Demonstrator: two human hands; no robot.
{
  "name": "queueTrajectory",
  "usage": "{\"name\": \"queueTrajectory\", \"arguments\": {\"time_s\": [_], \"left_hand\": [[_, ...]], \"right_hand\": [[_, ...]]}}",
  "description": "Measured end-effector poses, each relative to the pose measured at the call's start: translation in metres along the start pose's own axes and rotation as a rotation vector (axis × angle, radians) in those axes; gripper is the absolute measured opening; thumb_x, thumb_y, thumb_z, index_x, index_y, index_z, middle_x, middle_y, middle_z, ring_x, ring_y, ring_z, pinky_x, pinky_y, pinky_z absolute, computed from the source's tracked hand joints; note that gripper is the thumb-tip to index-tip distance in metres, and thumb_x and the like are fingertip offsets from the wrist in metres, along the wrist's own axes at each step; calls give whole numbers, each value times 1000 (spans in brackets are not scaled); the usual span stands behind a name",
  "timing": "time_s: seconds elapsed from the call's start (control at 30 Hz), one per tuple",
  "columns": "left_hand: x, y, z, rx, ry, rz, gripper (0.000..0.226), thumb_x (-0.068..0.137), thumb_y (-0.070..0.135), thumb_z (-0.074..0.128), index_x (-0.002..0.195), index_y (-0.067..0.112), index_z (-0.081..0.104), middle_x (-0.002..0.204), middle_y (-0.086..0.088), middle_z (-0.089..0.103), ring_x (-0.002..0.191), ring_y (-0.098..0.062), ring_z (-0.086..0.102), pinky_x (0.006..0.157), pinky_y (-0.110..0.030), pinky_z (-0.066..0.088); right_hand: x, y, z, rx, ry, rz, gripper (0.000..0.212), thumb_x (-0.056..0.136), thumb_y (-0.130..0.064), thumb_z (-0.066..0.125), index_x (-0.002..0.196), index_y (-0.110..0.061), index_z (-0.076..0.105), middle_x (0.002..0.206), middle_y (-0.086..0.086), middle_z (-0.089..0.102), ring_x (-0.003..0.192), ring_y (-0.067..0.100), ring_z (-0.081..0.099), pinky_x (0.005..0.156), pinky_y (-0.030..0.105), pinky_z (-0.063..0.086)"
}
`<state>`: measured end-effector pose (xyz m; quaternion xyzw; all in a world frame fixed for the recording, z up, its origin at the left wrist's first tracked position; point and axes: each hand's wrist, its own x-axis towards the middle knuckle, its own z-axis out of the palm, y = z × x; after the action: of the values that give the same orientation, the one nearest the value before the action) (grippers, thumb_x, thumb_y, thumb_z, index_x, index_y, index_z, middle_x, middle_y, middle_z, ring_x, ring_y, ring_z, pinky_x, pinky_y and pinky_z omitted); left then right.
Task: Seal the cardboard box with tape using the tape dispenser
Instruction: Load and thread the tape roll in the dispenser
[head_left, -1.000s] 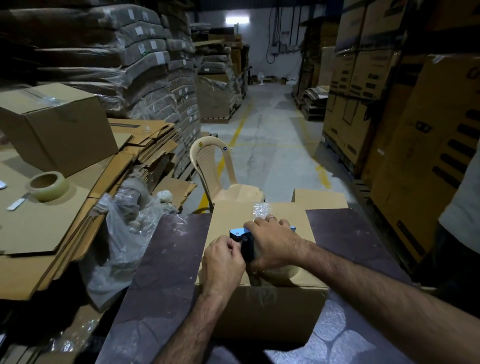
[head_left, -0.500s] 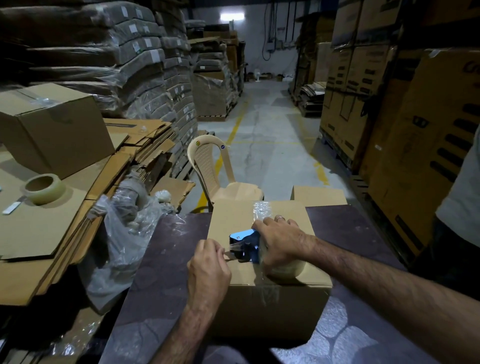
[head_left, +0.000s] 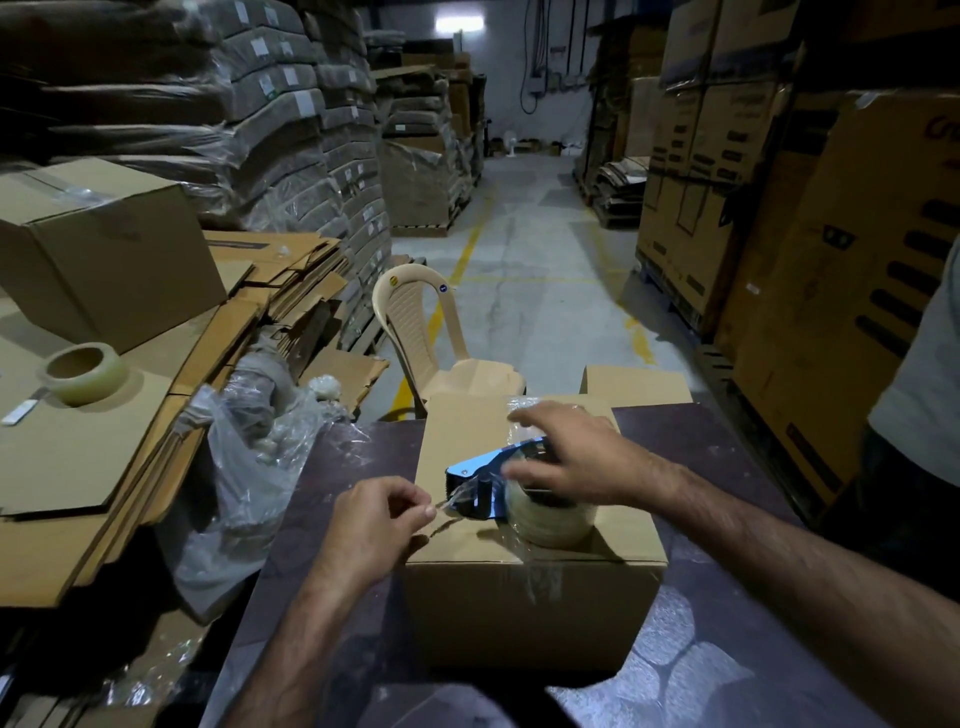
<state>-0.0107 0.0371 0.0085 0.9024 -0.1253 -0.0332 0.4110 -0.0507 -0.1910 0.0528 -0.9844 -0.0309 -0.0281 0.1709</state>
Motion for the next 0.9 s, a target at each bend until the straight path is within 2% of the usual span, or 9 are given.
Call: {"name": "queueTrajectory", "arguments": {"time_s": [0.07,0.13,0.23,0.3,0.4,0.47,0.6,0.73,0.9], "left_hand": [[5,-3,-6,62,-35,14,12,79,18,77,90,18,72,84,8,68,75,2,61,50,-3,43],[6,-3,-4,74,6,10,14,81,15,75,95,18,72,83,9,68,75,2,60,50,-2,42],[5,6,6,61,158,65,14,89,15,66,100,21,70,92,6,69,80,-2,61,63,-6,46],[8,16,11,37,180,134,17,90,17,64,105,22,69,101,5,67,91,-7,61,78,-20,53],[16,31,16,72,142,280,20,90,22,63,110,22,68,104,7,63,98,-7,59,86,-24,52],[24,39,20,136,64,346,23,91,25,62,113,24,67,108,7,63,100,-7,57,89,-30,51],[41,47,28,166,-124,289,27,92,26,61,119,24,67,119,4,66,97,-10,62,84,-30,55],[55,51,27,241,-262,261,26,92,30,61,115,24,70,109,3,71,89,-8,62,60,-14,46],[65,57,19,352,-412,269,24,89,38,63,102,22,76,93,5,73,88,-12,63,71,-28,51]], "right_hand": [[-5,-1,-3,192,271,0,33,86,-16,61,119,-18,58,115,-2,65,100,14,62,86,32,51],[-12,-4,-3,271,362,11,35,79,7,50,102,-17,62,98,-6,67,84,12,65,74,26,52],[-18,-6,2,306,342,-8,34,78,5,47,99,-14,65,94,-5,66,84,12,65,77,24,51],[-20,-4,5,360,386,10,37,73,-4,44,100,-11,68,85,-3,70,76,10,66,75,25,53],[-25,6,11,466,600,174,36,75,4,43,91,-12,71,66,-2,69,58,7,61,63,27,52],[-31,10,17,451,696,345,30,80,2,46,89,-13,71,71,1,70,68,15,63,67,28,51],[-49,13,37,417,456,660,22,90,-21,54,97,-6,68,90,10,71,88,23,65,78,28,49],[-55,10,49,646,308,773,43,89,-40,56,69,-4,69,62,11,71,55,19,66,61,31,55],[-52,8,52,885,267,806,33,88,-34,61,75,-3,60,57,10,60,45,19,52,43,25,39]]}}
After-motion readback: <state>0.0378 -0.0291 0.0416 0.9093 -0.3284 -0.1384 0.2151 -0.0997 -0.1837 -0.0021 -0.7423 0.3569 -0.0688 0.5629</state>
